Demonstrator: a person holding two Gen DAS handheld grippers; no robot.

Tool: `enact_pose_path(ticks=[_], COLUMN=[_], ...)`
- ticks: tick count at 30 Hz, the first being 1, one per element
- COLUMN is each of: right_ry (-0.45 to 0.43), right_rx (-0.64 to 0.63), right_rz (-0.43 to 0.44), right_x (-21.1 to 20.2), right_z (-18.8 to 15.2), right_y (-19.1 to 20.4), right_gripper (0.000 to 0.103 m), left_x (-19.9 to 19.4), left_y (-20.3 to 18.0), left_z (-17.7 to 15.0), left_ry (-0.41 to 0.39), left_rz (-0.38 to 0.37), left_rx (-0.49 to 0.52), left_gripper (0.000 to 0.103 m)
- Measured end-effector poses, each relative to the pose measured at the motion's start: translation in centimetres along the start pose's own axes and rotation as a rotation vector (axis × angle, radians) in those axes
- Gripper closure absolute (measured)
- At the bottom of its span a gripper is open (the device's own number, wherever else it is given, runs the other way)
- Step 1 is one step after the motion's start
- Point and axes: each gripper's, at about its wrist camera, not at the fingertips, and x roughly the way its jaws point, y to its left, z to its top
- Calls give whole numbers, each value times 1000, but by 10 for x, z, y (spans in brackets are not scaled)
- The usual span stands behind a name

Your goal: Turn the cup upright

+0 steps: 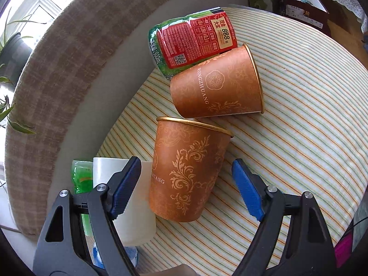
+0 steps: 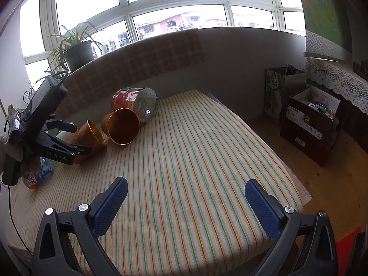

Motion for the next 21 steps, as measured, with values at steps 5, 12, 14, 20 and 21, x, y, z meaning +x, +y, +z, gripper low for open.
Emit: enact_pose_path(ticks=[5, 12, 14, 20, 21], right_ry=[4, 0, 1, -4, -6], right_rx=[11, 16, 19, 8, 6], right_rz=[4, -5, -4, 7, 11], right_x=[0, -1, -1, -4, -6], right_z=[-1, -1, -1, -3, -3], right_y=[-2, -5, -5, 0, 2], right_gripper=[0, 0, 0, 0, 0], left_x=[11, 10, 5, -17, -21], left_y=[-3, -2, -4, 2, 3], left_z=[0, -1, -1, -15, -20], left_ry=[20, -1, -12, -48, -54], left_rz=[27, 37, 36, -2, -8], left_rx=[27, 11, 0, -79, -99], left_gripper=[33, 36, 36, 36, 36])
